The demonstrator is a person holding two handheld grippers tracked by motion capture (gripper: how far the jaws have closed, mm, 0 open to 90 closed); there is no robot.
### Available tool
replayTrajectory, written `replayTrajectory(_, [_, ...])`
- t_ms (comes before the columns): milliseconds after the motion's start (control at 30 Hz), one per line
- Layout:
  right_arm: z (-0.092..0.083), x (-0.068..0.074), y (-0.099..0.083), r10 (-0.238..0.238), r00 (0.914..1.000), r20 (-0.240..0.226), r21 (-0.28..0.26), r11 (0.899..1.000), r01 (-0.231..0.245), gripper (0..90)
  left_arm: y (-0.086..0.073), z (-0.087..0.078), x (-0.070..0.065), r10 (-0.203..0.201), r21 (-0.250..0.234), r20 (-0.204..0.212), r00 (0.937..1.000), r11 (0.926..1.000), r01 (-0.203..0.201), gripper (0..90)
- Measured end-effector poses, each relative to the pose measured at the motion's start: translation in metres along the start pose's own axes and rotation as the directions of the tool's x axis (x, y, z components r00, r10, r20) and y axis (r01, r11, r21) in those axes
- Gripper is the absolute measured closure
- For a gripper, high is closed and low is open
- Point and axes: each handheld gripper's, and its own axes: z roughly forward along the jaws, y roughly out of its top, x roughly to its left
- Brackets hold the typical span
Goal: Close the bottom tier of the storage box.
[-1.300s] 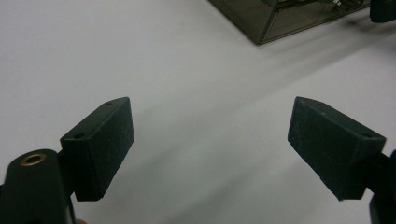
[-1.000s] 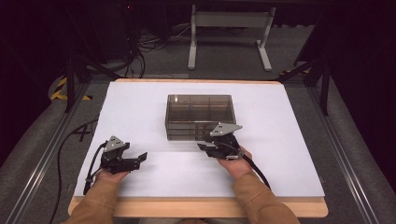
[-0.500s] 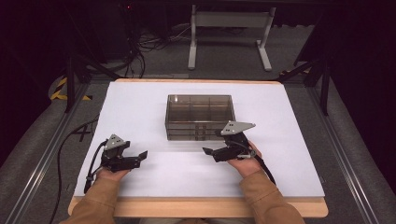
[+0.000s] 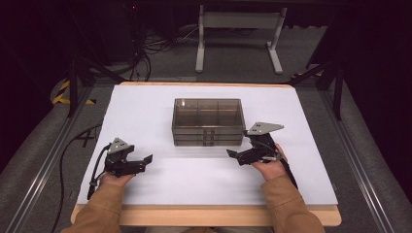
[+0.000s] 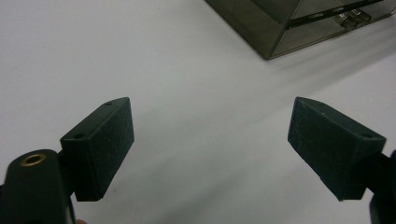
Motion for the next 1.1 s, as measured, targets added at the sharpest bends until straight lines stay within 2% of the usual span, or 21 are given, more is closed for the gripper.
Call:
replayTrajectory(33, [-0.001,-0.001,-0.001,0.000,0.9999,0.015,0.010,1.000,0.000,0.0,0.000,0.000,0.000,-0.002,0.000,0.000,1.0000,1.0000,0.002,15.3])
replayTrajectory(100, [-0.004,-0.005,-0.003,0.006,1.0000,-0.004,0.027,1.000,-0.006,0.0,0.000,0.000,0.000,-0.004,-0.004,-0.001,1.0000,1.0000,0.004,15.3])
replayTrajectory(233, [-0.012,-0.010,-0.007,0.012,0.9999,0.000,0.041,0.999,-0.012,0.0,0.000,-0.001,0.001,-0.003,-0.002,-0.003,1.0000,1.0000,0.003,15.2])
replayTrajectory(500, [-0.029,-0.029,-0.014,0.048,0.9943,0.095,0.020,0.999,-0.050,0.0,0.000,-0.001,0.002,-0.007,-0.001,-0.004,1.0000,1.0000,0.007,15.3])
replayTrajectory(733, [-0.033,-0.048,-0.025,0.089,0.9755,0.201,0.028,0.995,-0.096,0.0,0.000,-0.002,0.002,-0.012,-0.001,-0.016,0.9998,0.9999,0.012,15.3])
replayTrajectory(867, [-0.033,-0.057,-0.031,0.125,0.9581,0.258,0.027,0.990,-0.137,0.0,-0.001,-0.003,0.003,-0.011,-0.002,-0.024,0.9997,0.9999,0.011,15.3])
replayTrajectory(967, [-0.034,-0.063,-0.035,0.143,0.9451,0.294,0.007,0.988,-0.152,0.0,-0.001,-0.004,0.004,-0.014,0.002,-0.030,0.9994,0.9999,0.014,15.3])
replayTrajectory(1067, [-0.034,-0.068,-0.040,0.173,0.9349,0.310,-0.021,0.984,-0.175,0.0,-0.002,-0.005,0.005,-0.014,0.004,-0.038,0.9992,0.9999,0.014,15.2])
replayTrajectory(1100, [-0.034,-0.070,-0.042,0.178,0.9280,0.327,-0.024,0.983,-0.180,0.0,-0.002,-0.006,0.005,-0.017,0.005,-0.038,0.9991,0.9998,0.018,15.2])
